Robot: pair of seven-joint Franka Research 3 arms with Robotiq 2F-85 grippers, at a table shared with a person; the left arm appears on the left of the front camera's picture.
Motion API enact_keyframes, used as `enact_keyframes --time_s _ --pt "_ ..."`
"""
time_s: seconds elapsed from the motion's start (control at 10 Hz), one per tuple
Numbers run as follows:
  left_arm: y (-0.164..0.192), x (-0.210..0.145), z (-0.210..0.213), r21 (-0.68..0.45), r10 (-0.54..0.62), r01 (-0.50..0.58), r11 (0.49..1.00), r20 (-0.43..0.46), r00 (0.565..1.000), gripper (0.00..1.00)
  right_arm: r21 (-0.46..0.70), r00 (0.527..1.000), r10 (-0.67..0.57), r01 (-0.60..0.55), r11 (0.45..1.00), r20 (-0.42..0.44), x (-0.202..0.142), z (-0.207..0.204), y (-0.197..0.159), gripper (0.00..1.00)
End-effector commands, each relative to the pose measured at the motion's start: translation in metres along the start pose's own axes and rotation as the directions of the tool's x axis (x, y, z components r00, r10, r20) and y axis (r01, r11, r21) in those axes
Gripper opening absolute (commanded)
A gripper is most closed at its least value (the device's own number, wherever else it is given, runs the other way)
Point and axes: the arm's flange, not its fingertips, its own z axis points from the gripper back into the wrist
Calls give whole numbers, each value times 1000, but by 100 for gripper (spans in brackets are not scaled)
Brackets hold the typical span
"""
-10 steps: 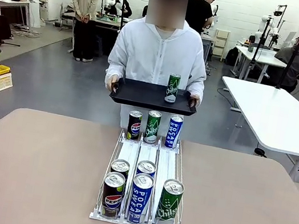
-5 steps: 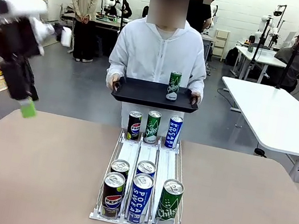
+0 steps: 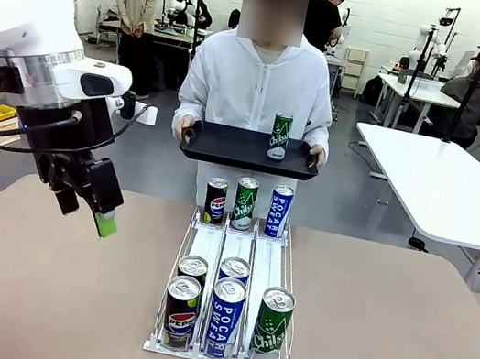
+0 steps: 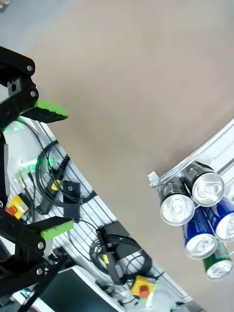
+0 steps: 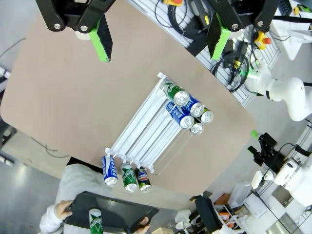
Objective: Retrieve and hand over the desired beverage to the person.
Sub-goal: Pick up another can of the same type that the person held from the Automatic Can Dispenser.
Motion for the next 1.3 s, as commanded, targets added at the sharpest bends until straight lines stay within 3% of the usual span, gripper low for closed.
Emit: enact_keyframes --time_s 0.0,0.1,0.9,1.2 --pt "5 -10 7 -38 -16 19 999 76 997 100 8 1000 2 -2 1000 3 -1 -1 0 100" --pt "0 0 0 0 0 0 1000 0 1000 100 8 1000 2 -2 1000 3 -1 -1 0 100" --pt "0 -1 -2 -15 -6 6 1000 7 1000 100 8 1000 2 -2 1000 3 -1 -1 0 100" --pt "-71 -21 -16 111 110 -116 987 53 992 100 8 1000 2 -2 1000 3 -1 -1 0 100"
